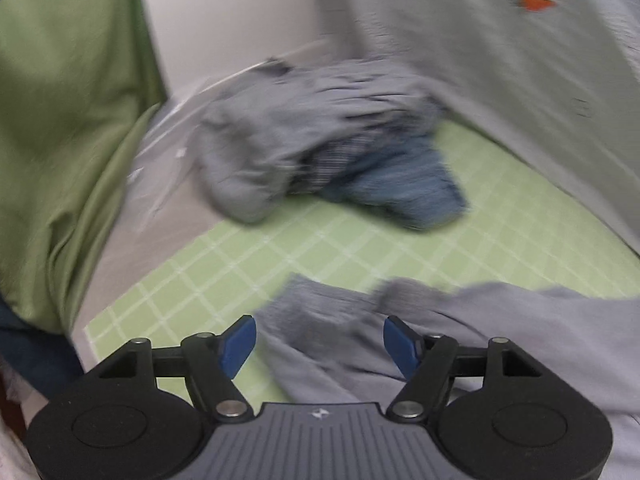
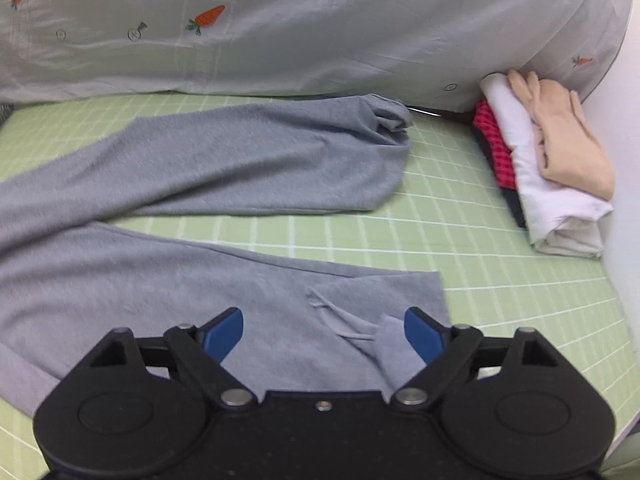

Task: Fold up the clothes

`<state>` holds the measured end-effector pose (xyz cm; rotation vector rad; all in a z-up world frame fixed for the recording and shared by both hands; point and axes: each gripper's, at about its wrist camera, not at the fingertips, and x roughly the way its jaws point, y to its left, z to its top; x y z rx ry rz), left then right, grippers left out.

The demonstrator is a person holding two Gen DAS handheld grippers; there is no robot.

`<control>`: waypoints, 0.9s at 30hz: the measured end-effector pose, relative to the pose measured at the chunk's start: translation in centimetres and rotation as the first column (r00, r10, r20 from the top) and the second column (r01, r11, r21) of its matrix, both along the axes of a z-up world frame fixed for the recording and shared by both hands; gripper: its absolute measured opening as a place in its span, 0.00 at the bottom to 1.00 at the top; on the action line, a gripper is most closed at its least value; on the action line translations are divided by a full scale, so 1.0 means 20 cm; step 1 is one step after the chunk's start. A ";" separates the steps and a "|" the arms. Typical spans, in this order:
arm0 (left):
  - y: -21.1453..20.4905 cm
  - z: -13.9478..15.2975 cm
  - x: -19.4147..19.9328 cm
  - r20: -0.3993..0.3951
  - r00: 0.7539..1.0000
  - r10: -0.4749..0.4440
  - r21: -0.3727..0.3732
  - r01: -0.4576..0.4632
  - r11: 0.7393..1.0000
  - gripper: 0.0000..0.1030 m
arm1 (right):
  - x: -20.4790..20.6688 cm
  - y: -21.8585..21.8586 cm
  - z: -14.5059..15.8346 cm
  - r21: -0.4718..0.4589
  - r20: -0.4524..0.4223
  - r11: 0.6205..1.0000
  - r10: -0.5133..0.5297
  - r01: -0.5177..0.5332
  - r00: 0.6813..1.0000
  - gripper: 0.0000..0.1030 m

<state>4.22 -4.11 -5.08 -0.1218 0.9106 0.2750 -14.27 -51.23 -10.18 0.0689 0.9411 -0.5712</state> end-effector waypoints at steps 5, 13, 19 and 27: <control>-0.29 0.08 -0.11 0.008 0.996 -0.093 -0.024 0.093 0.995 0.72 | -0.06 -0.13 -0.10 -0.039 -0.049 0.999 0.028 -0.030 0.998 0.85; -0.77 0.21 -0.37 0.031 0.973 -0.230 -0.009 0.231 0.973 0.78 | -0.17 -0.44 -0.30 0.029 -0.112 0.989 0.147 -0.144 0.983 0.82; -1.07 0.21 -0.58 0.012 0.967 -0.254 -0.019 0.254 0.967 0.78 | -0.37 -0.63 -0.22 0.128 0.064 0.974 0.181 -0.188 0.981 0.04; -1.38 0.12 -0.76 -0.033 0.956 -0.292 -0.046 0.291 0.956 0.78 | -0.87 -1.16 -0.17 0.203 0.245 0.949 -0.288 0.241 0.926 0.05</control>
